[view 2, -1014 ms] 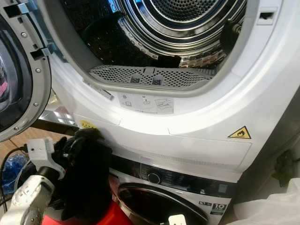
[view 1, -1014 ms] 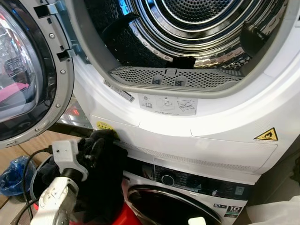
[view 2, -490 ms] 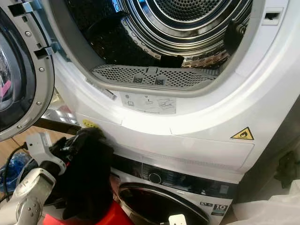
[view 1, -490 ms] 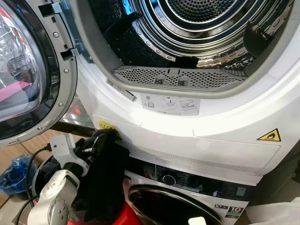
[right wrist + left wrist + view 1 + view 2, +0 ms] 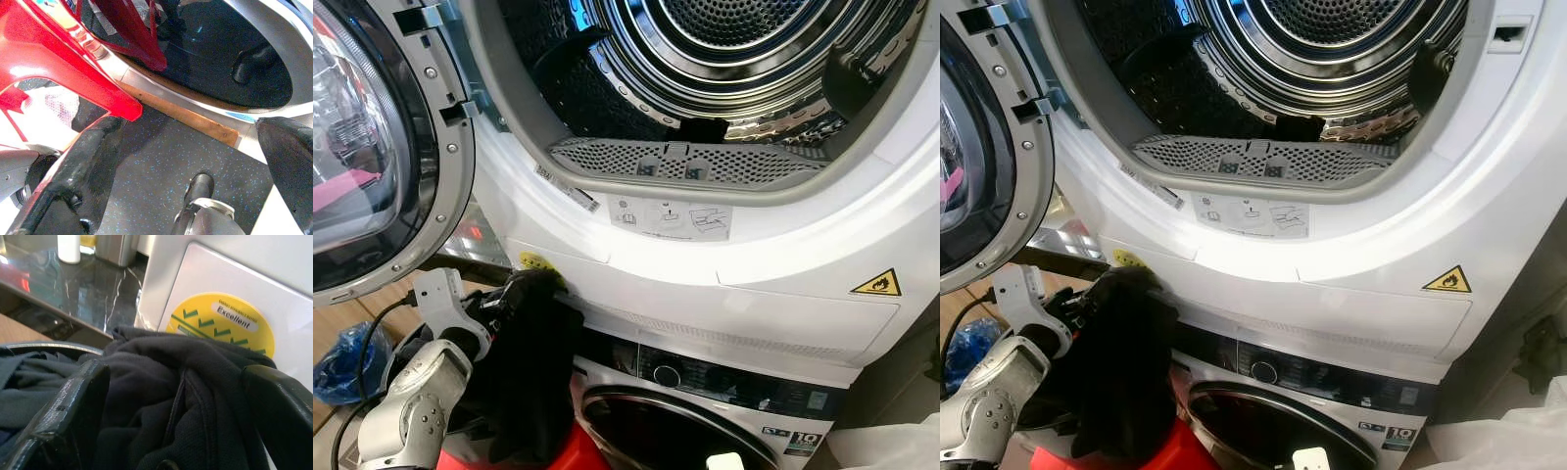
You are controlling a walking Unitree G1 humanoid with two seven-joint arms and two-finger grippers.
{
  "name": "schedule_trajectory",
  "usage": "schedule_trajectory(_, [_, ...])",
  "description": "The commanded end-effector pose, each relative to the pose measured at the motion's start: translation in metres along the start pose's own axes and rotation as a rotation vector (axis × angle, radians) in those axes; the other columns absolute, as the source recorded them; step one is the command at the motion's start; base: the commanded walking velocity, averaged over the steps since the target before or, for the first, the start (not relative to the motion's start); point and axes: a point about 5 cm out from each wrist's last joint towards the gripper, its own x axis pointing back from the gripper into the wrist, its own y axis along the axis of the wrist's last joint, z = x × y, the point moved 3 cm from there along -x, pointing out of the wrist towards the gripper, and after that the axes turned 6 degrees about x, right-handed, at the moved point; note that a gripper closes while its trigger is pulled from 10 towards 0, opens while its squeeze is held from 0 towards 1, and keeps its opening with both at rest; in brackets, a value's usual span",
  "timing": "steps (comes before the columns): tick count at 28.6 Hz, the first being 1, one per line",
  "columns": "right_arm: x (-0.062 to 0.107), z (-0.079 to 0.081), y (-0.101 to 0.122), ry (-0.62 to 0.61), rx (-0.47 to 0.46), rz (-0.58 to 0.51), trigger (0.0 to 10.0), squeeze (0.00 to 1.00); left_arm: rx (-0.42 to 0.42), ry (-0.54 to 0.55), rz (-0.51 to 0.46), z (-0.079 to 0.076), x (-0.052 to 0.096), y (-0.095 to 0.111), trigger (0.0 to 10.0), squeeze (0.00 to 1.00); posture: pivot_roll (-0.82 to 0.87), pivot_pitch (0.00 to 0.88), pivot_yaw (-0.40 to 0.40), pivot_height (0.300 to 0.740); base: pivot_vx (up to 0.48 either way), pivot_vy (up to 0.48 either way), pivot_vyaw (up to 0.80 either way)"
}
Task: Clothes washing
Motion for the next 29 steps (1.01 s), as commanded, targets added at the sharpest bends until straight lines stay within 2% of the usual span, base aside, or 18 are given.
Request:
schedule_trajectory(1, [-0.001,0.004,0.003,0.011,-0.003,-0.006,10.0,0.0,-0.012,0.027,0.025,0.003,-0.002,0.0,10.0,0.0,0.05,0.0,0.138,0.74,0.0,0.0,0.0])
schedule_trajectory(6, [-0.001,0.004,0.005,0.01,-0.004,-0.012,10.0,0.0,-0.014,0.012,0.048,0.001,-0.003,-0.003,10.0,0.0,0.05,0.0,0.139,0.74,0.0,0.0,0.0])
schedule_trajectory(13, [-0.001,0.006,0.005,0.012,-0.004,-0.013,10.0,0.0,-0.031,-0.073,0.065,-0.014,-0.007,0.003,10.0,0.0,0.05,0.0,0.141,0.74,0.0,0.0,0.0])
schedule_trajectory(16, [-0.001,0.006,0.005,0.013,-0.006,-0.012,10.0,0.0,-0.076,-0.128,0.151,-0.022,-0.007,-0.007,10.0,0.0,0.05,0.0,0.144,0.74,0.0,0.0,0.0])
schedule_trajectory(22, [0.0,0.007,0.003,0.013,-0.009,-0.009,10.0,0.0,-0.07,0.012,0.215,0.0,-0.008,-0.018,10.0,0.0,0.05,0.0,0.143,0.74,0.0,0.0,0.0])
schedule_trajectory(25, [0.0,0.007,0.003,0.014,-0.008,-0.007,10.0,0.0,-0.072,0.039,0.212,0.004,-0.007,-0.017,10.0,0.0,0.05,0.0,0.141,0.74,0.0,0.0,0.0])
schedule_trajectory(29, [0.0,0.007,0.003,0.016,-0.007,-0.007,10.0,0.0,-0.035,0.109,0.22,0.011,-0.005,-0.019,10.0,0.0,0.05,0.0,0.141,0.74,0.0,0.0,0.0])
